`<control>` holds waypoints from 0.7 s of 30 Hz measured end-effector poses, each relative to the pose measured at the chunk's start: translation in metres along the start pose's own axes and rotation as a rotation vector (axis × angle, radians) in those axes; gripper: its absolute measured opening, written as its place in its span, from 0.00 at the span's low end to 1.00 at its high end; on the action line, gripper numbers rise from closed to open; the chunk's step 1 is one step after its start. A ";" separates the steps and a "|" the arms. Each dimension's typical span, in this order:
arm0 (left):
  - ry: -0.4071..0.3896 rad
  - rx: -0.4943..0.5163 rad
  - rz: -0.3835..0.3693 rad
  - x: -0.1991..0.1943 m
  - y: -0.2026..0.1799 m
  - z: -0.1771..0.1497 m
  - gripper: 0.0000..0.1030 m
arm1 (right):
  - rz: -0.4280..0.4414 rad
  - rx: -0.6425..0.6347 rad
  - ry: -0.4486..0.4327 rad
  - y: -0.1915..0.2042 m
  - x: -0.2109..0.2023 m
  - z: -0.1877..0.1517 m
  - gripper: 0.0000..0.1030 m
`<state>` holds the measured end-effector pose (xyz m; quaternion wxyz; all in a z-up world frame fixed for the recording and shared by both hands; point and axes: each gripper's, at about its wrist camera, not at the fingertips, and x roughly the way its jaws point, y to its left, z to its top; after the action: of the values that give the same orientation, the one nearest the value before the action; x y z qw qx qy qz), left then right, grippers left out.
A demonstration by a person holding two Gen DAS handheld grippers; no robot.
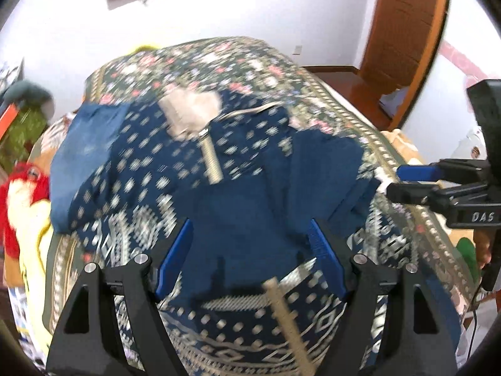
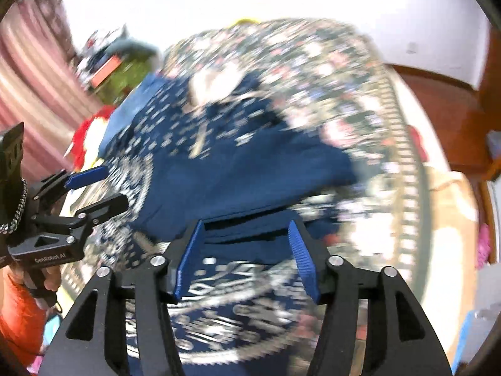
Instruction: Fold large clothes
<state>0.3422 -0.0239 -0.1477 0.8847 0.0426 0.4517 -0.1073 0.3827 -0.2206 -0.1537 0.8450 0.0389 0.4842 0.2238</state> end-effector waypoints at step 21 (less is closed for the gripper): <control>0.213 0.106 -0.185 0.148 -0.117 0.070 0.46 | -0.152 0.198 -0.001 -0.106 0.000 -0.029 0.54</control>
<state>0.4552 -0.1722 -0.2238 0.8146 0.0585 0.5388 -0.2069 0.3947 -0.3201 -0.1990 0.8518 0.0853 0.5050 0.1104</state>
